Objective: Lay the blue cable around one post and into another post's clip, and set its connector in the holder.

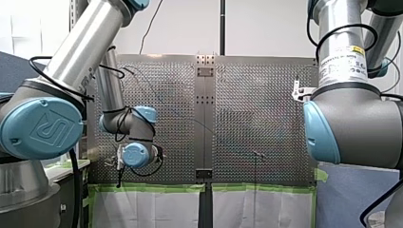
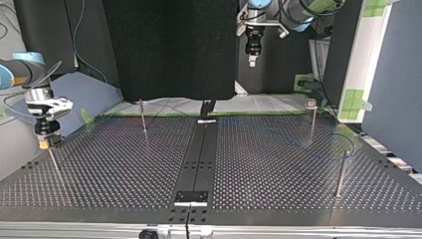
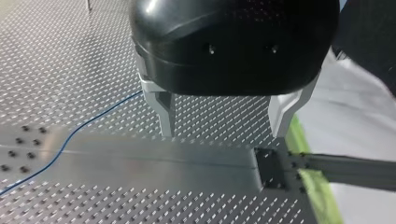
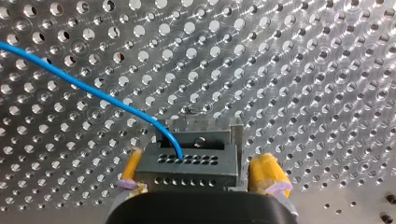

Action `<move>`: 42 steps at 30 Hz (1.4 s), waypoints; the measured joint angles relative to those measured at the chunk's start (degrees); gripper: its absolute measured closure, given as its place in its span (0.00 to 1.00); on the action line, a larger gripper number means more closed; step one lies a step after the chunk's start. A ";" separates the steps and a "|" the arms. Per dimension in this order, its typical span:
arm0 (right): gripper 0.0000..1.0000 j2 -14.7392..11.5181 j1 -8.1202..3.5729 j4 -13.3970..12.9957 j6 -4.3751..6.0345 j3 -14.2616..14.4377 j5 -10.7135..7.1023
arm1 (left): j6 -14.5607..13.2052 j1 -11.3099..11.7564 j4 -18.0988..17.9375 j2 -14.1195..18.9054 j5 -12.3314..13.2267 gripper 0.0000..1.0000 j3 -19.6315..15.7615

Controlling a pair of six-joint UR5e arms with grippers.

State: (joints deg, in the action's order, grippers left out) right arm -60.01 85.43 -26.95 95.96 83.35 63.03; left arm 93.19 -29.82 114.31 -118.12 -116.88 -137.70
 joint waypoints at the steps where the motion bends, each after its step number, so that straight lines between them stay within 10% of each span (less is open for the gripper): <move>1: 0.02 0.00 0.00 0.00 0.00 0.00 0.00 | 0.02 0.00 -0.45 0.01 -0.47 0.00 0.01; 18: 0.02 0.00 0.00 0.00 0.00 0.00 0.00 | 3.85 -0.03 -1.23 0.00 -8.27 0.00 0.00; 42: 0.02 0.00 0.00 0.00 0.00 0.00 0.00 | 4.02 -0.08 -1.00 -0.03 -8.80 0.00 0.00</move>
State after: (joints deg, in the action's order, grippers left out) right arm -60.01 85.43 -26.94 95.96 83.35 63.02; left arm 97.20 -29.90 113.30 -118.15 -125.68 -137.70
